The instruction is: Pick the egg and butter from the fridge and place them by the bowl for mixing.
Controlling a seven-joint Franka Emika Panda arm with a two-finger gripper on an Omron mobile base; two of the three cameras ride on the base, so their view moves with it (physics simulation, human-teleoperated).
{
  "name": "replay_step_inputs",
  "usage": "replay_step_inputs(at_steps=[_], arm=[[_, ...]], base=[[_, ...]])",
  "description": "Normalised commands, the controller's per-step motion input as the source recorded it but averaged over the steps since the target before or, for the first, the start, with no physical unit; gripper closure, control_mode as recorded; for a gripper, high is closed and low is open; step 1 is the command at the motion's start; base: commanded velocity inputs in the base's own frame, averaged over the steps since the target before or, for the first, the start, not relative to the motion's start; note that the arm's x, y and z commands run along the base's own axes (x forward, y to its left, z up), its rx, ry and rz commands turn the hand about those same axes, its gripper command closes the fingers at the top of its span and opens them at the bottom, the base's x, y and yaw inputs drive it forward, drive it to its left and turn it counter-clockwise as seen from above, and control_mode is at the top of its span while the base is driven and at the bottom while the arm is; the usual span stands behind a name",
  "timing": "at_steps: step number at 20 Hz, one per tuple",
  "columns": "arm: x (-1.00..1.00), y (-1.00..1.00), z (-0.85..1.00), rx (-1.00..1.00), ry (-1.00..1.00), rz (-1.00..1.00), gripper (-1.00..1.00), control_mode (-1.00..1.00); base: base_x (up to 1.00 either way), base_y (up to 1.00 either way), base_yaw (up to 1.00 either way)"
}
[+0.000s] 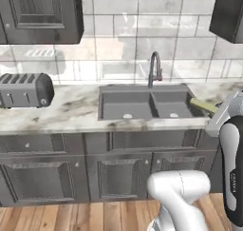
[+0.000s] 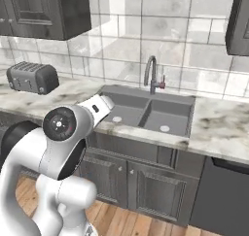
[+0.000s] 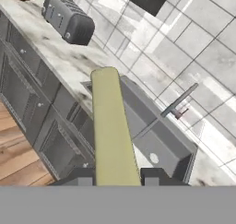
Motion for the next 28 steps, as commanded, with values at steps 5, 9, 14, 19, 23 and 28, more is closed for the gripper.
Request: replay_step_inputs(at_steps=[5, 9, 14, 19, 23, 28], arm=[[0.0, 0.0, 0.0, 0.0, 0.0, 0.0, 1.0, 1.0], [0.0, 0.0, 0.0, 0.0, 0.0, 0.0, 1.0, 1.0], [0.0, 0.0, 0.0, 0.0, 0.0, 0.0, 1.0, 1.0], [0.0, 0.0, 0.0, 0.0, 0.0, 0.0, 1.0, 1.0], [0.0, 0.0, 0.0, 0.0, 0.0, 0.0, 1.0, 1.0], [0.0, 0.0, 0.0, 0.0, 0.0, 0.0, 1.0, 1.0]], base=[[0.15, 1.0, -0.01], [0.19, 1.0, -0.01], [0.26, 1.0, -0.01], [0.38, 1.0, -0.01], [0.35, 0.72, -0.06], [0.45, 0.34, -0.06]])
